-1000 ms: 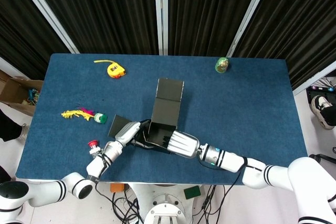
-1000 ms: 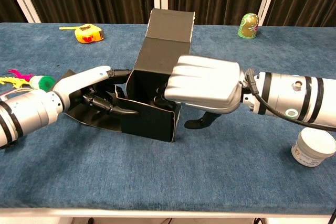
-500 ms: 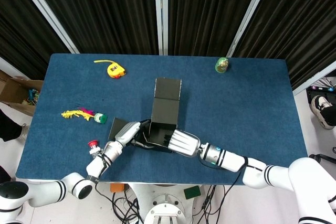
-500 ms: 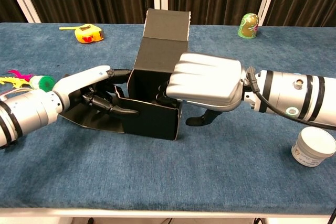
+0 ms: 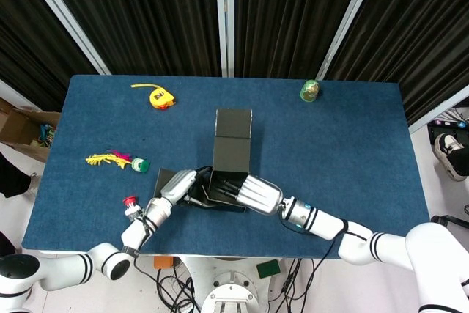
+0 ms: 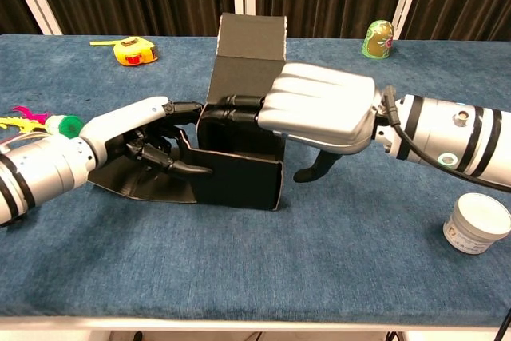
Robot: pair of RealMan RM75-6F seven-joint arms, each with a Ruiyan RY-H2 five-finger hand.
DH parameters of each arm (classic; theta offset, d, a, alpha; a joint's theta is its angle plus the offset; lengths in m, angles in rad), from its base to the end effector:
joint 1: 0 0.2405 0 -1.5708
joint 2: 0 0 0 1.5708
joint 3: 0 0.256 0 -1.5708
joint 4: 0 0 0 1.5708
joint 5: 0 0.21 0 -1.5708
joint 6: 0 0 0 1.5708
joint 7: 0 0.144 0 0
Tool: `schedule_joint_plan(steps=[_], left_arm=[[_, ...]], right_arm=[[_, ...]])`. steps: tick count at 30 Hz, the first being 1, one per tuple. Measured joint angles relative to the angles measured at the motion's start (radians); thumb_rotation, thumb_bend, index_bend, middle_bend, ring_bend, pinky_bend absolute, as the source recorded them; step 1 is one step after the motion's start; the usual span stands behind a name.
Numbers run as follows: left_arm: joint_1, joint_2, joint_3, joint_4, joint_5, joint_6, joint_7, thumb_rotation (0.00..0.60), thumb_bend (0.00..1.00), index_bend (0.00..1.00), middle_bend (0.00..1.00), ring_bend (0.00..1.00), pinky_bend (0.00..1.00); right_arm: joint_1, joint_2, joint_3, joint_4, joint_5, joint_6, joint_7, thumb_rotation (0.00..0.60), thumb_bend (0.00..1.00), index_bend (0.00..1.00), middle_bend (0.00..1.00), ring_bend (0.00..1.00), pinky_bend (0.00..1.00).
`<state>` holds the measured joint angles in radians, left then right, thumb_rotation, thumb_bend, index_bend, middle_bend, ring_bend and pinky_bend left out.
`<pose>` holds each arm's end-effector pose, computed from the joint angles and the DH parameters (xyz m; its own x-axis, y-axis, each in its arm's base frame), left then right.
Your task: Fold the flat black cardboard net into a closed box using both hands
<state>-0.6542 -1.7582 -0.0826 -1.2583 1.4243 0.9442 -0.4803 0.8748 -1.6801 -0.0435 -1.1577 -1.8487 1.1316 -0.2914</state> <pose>-0.1599 0.2961 -0.0869 -0.1250 0.5692 0.8127 0.9280 -0.2227 0.2987 -0.1056 -0.3039 -0.0621 0.6658 0.2662 0.6970 -0.1806 -0.8490 0.4966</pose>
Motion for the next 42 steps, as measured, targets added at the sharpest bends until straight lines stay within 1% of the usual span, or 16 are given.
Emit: schedule_joint_plan(steps=[2, 3, 4, 6, 7, 8, 11, 13, 16, 20, 25, 28, 32, 35, 39, 42], left_arm=[[0.000, 0.000, 0.000, -0.003, 0.002, 0.004, 0.013, 0.458, 0.10, 0.27, 0.29, 0.51, 0.76], [0.000, 0.001, 0.001, -0.006, 0.004, 0.007, 0.023, 0.459, 0.10, 0.25, 0.26, 0.48, 0.75], [0.001, 0.002, 0.001, -0.009, 0.005, 0.009, 0.030, 0.458, 0.10, 0.20, 0.21, 0.40, 0.72], [0.002, 0.006, 0.002, -0.019, 0.005, 0.013, 0.047, 0.458, 0.10, 0.14, 0.15, 0.28, 0.66], [0.003, 0.008, 0.002, -0.025, 0.004, 0.015, 0.053, 0.458, 0.10, 0.10, 0.10, 0.20, 0.60], [0.005, 0.009, 0.002, -0.031, 0.002, 0.017, 0.059, 0.457, 0.10, 0.08, 0.07, 0.15, 0.53], [0.012, 0.012, 0.000, -0.047, -0.009, 0.023, 0.077, 0.452, 0.09, 0.04, 0.01, 0.06, 0.40], [0.016, 0.017, -0.001, -0.061, -0.019, 0.021, 0.087, 0.430, 0.09, 0.01, 0.00, 0.03, 0.36], [0.021, 0.030, -0.002, -0.089, -0.035, 0.016, 0.108, 0.388, 0.09, 0.00, 0.00, 0.01, 0.32], [0.030, 0.052, -0.002, -0.126, -0.050, 0.017, 0.142, 0.345, 0.09, 0.00, 0.00, 0.00, 0.29], [0.058, 0.091, 0.002, -0.165, -0.042, 0.075, 0.193, 0.335, 0.08, 0.00, 0.00, 0.00, 0.28], [0.081, 0.117, 0.003, -0.191, -0.035, 0.119, 0.207, 0.337, 0.08, 0.00, 0.00, 0.00, 0.28], [0.113, 0.146, 0.002, -0.226, -0.026, 0.169, 0.205, 0.338, 0.07, 0.00, 0.00, 0.00, 0.28], [0.126, 0.158, 0.002, -0.244, -0.011, 0.193, 0.197, 0.336, 0.07, 0.00, 0.00, 0.00, 0.28], [0.135, 0.170, 0.002, -0.260, 0.006, 0.210, 0.188, 0.339, 0.07, 0.00, 0.00, 0.00, 0.28], [0.139, 0.176, 0.003, -0.262, 0.010, 0.213, 0.177, 0.339, 0.07, 0.00, 0.00, 0.00, 0.28]], right_arm=[[-0.010, 0.000, 0.001, 0.006, -0.001, 0.027, 0.013, 0.600, 0.00, 0.00, 0.09, 0.74, 1.00], [-0.016, 0.000, 0.002, 0.008, 0.000, 0.040, 0.018, 0.600, 0.00, 0.00, 0.09, 0.74, 1.00], [-0.022, 0.001, 0.003, 0.009, 0.000, 0.054, 0.024, 0.600, 0.00, 0.00, 0.09, 0.74, 1.00], [-0.039, 0.006, 0.005, 0.008, 0.003, 0.086, 0.038, 0.600, 0.00, 0.00, 0.11, 0.74, 1.00], [-0.048, 0.009, 0.006, 0.006, 0.005, 0.100, 0.042, 0.600, 0.00, 0.00, 0.12, 0.74, 1.00], [-0.062, 0.013, 0.007, 0.003, 0.009, 0.118, 0.048, 0.600, 0.00, 0.00, 0.12, 0.74, 1.00], [-0.103, 0.024, 0.006, -0.013, 0.025, 0.158, 0.063, 0.600, 0.00, 0.00, 0.13, 0.74, 1.00], [-0.129, 0.031, 0.003, -0.027, 0.037, 0.176, 0.069, 0.600, 0.00, 0.00, 0.13, 0.74, 1.00], [-0.173, 0.042, -0.007, -0.060, 0.068, 0.185, 0.077, 0.600, 0.00, 0.00, 0.12, 0.74, 1.00], [-0.232, 0.057, -0.023, -0.118, 0.139, 0.175, 0.102, 0.600, 0.00, 0.00, 0.11, 0.73, 1.00], [-0.303, 0.063, -0.029, -0.186, 0.244, 0.165, 0.207, 0.600, 0.00, 0.00, 0.11, 0.72, 1.00], [-0.339, 0.057, -0.018, -0.233, 0.329, 0.142, 0.296, 0.600, 0.00, 0.00, 0.12, 0.72, 1.00], [-0.361, 0.046, 0.027, -0.313, 0.469, 0.054, 0.430, 0.600, 0.00, 0.00, 0.11, 0.72, 1.00], [-0.360, 0.026, 0.078, -0.358, 0.569, -0.019, 0.471, 0.600, 0.00, 0.00, 0.10, 0.72, 1.00], [-0.350, -0.021, 0.139, -0.393, 0.698, -0.075, 0.460, 0.600, 0.00, 0.00, 0.08, 0.71, 1.00], [-0.336, -0.079, 0.176, -0.400, 0.778, -0.099, 0.411, 0.600, 0.00, 0.00, 0.05, 0.70, 1.00]])
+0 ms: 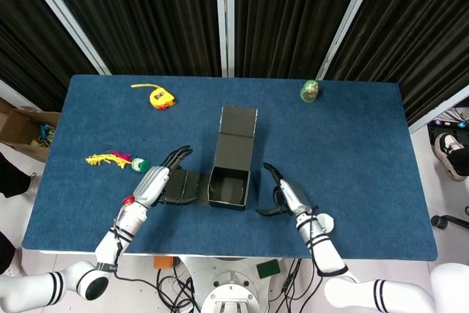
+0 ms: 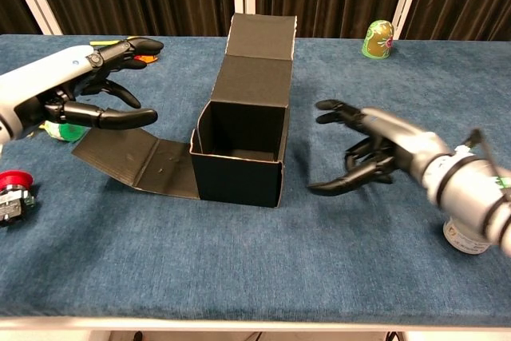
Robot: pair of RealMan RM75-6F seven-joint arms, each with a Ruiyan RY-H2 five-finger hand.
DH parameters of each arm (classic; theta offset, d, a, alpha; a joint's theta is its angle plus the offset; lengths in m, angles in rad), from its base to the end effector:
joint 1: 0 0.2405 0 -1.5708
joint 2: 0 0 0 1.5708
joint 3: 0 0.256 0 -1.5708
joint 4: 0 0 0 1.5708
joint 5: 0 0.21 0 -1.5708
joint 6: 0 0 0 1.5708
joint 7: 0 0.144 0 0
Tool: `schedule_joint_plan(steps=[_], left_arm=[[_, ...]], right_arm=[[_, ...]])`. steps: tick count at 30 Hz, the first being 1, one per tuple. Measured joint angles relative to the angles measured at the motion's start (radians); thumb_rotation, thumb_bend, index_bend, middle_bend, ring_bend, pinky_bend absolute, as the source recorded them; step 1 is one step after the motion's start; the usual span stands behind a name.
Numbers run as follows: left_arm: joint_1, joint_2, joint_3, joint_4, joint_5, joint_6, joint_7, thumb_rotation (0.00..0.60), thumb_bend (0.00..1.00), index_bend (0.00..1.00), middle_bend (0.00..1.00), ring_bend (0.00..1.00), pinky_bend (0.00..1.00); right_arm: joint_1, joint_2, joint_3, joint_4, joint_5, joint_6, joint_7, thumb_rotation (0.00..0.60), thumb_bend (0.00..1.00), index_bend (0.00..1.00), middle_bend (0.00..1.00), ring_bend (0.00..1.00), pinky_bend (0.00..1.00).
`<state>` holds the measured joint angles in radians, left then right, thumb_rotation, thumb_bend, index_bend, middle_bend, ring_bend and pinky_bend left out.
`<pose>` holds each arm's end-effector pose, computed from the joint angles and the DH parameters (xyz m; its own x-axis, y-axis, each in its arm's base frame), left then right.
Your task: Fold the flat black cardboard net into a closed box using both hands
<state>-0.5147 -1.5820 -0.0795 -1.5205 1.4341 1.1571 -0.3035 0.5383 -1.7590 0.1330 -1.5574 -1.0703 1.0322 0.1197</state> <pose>-0.1731 0.2718 -0.0181 -0.1418 0.3876 0.9109 0.9305 -0.2617 0.2562 -0.1520 -0.2597 -0.0807 -0.2899 -0.4904 0.8219 -0.9484 0.0317 -0.3156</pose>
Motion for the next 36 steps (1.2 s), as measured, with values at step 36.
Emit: schedule_joint_plan(steps=[36], left_arm=[[0.026, 0.021, 0.001, 0.027, 0.022, 0.012, -0.105, 0.340, 0.06, 0.00, 0.00, 0.00, 0.28]], right_arm=[[0.154, -0.261, 0.198, 0.328, 0.037, -0.148, -0.061, 0.600, 0.00, 0.00, 0.16, 0.69, 1.00]])
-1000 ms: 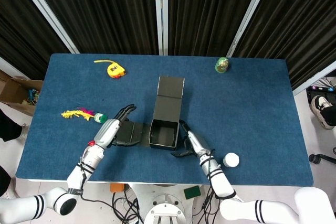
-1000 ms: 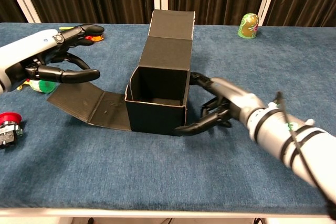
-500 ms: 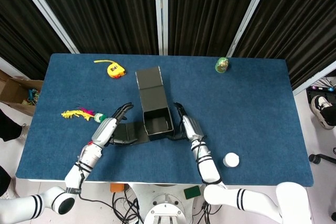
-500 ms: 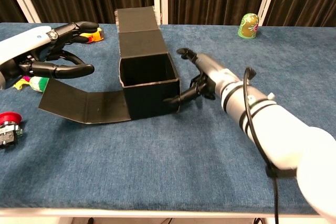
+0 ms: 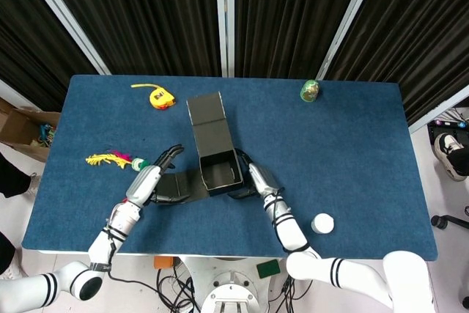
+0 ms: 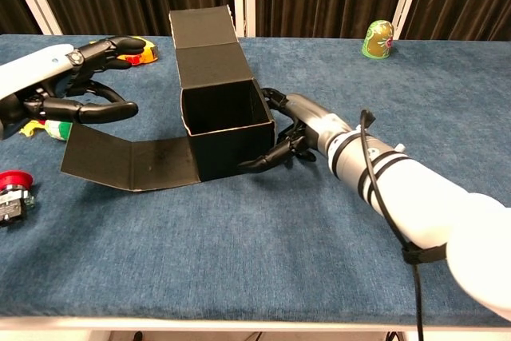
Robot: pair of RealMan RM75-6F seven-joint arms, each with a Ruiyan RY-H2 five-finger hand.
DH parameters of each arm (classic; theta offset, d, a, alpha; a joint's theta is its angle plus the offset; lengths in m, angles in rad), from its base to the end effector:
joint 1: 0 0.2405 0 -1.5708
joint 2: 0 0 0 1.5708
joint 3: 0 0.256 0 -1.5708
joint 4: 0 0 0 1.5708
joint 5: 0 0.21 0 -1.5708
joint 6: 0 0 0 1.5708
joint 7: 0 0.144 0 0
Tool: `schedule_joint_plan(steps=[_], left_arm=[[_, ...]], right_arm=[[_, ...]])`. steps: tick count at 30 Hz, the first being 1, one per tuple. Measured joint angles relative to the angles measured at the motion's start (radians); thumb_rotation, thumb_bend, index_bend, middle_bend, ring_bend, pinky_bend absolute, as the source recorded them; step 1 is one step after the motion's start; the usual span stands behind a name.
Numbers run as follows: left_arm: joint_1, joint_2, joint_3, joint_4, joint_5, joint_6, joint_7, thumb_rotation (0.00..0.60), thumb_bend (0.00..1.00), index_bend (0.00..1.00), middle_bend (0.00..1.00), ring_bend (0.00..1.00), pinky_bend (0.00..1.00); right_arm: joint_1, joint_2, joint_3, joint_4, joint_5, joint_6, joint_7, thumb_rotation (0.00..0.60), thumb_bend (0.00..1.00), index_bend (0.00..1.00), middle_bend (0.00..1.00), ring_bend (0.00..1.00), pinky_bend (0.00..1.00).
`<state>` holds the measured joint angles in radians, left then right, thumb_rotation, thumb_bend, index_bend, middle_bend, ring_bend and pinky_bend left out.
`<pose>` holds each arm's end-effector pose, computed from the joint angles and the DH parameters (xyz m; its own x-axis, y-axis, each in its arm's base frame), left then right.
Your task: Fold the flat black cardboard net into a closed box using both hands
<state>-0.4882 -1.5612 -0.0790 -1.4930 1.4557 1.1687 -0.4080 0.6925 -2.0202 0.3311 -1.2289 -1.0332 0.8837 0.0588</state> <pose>-0.1886 0.2724 -0.0098 -0.2047 0.3818 0.9013 0.9254 -0.2247 0.3053 -0.0987 -0.3112 -0.1355 -0.2576 -0.4848 0.8358 -0.9518 -0.0215 -0.3058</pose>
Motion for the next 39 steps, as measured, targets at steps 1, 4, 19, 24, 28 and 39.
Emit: schedule_joint_plan(steps=[1, 4, 19, 24, 28, 39], left_arm=[[0.003, 0.000, 0.000, -0.001, 0.001, 0.007, -0.001, 0.345, 0.05, 0.00, 0.00, 0.00, 0.28], [0.019, -0.004, -0.003, 0.000, 0.006, 0.047, -0.001, 0.361, 0.04, 0.01, 0.01, 0.03, 0.31], [0.103, 0.030, 0.075, -0.021, 0.250, 0.314, 0.041, 0.600, 0.07, 0.54, 0.47, 0.77, 0.98], [0.063, 0.059, 0.129, -0.031, 0.290, 0.189, 0.073, 0.600, 0.13, 0.46, 0.42, 0.75, 0.99], [0.028, 0.045, 0.126, 0.011, 0.287, 0.120, 0.145, 0.600, 0.17, 0.35, 0.35, 0.71, 0.99], [-0.086, -0.050, 0.000, 0.248, 0.348, 0.214, 0.248, 0.600, 0.30, 0.31, 0.32, 0.72, 0.99]], right_arm=[[0.003, -0.010, 0.002, 0.014, -0.006, 0.003, 0.006, 0.600, 0.01, 0.01, 0.21, 0.71, 1.00], [0.015, -0.051, 0.017, 0.072, -0.023, 0.020, 0.034, 0.600, 0.09, 0.16, 0.36, 0.75, 1.00], [0.036, -0.030, 0.159, 0.026, -0.052, 0.028, 0.279, 0.600, 0.18, 0.39, 0.46, 0.77, 1.00], [-0.002, 0.068, 0.185, -0.121, -0.041, 0.011, 0.346, 0.600, 0.18, 0.39, 0.46, 0.77, 1.00], [-0.042, 0.148, 0.181, -0.221, -0.038, 0.001, 0.383, 0.600, 0.18, 0.39, 0.46, 0.77, 1.00], [-0.121, 0.248, 0.075, -0.325, -0.093, 0.001, 0.443, 0.600, 0.18, 0.39, 0.45, 0.77, 1.00]])
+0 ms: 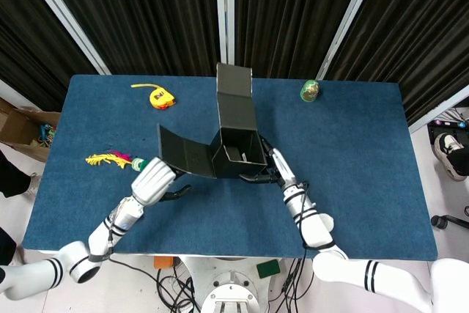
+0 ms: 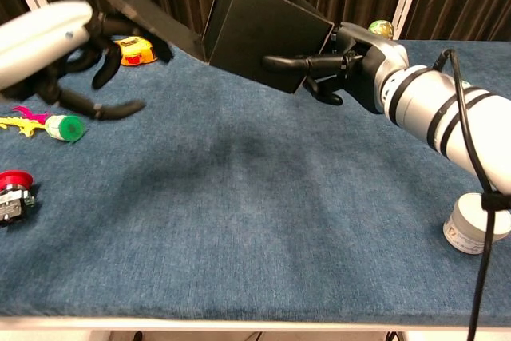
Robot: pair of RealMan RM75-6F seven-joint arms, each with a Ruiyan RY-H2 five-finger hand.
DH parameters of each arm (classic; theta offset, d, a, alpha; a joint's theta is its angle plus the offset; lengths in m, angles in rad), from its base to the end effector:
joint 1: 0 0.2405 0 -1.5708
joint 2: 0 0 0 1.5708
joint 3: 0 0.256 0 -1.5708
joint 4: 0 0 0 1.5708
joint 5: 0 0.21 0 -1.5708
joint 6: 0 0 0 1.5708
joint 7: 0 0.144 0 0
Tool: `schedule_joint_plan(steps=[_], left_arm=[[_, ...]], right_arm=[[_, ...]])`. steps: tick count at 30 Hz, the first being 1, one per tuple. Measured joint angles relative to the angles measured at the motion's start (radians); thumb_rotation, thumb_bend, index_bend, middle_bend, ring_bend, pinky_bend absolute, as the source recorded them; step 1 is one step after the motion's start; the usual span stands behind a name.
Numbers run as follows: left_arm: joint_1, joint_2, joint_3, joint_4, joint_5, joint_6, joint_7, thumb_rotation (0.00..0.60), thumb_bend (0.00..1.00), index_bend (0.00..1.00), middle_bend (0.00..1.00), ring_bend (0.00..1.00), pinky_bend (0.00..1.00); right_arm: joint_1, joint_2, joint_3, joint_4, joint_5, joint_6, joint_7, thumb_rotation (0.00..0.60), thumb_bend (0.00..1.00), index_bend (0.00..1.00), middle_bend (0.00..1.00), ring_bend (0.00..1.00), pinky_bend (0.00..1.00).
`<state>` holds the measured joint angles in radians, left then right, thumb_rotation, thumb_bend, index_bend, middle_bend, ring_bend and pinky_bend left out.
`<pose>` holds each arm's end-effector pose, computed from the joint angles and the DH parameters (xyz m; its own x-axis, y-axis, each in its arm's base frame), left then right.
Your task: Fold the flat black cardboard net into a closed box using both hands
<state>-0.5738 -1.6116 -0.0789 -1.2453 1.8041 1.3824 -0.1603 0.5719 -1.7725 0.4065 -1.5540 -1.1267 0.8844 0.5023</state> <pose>-0.1602 0.2890 0.0050 0.2140 0.0294 0.9764 0.7163 -0.6843 -0.1364 -0.1004 -0.3158 -0.0528 -0.6725 -0.4308 0.6018 -0.6966 0.0940 -0.7112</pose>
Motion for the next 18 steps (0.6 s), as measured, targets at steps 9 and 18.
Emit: schedule_joint_plan(steps=[9, 18], left_arm=[[-0.077, 0.004, -0.014, 0.019, 0.069, 0.038, 0.031, 0.600, 0.35, 0.32, 0.33, 0.72, 0.99], [-0.126, -0.014, -0.013, 0.067, 0.090, 0.052, 0.032, 0.600, 0.31, 0.30, 0.30, 0.71, 1.00]], right_arm=[[0.000, -0.016, -0.059, 0.035, -0.049, 0.023, -0.006, 0.600, 0.18, 0.39, 0.44, 0.77, 1.00], [0.020, -0.043, -0.086, 0.082, -0.069, 0.029, -0.038, 0.600, 0.18, 0.39, 0.44, 0.77, 1.00]])
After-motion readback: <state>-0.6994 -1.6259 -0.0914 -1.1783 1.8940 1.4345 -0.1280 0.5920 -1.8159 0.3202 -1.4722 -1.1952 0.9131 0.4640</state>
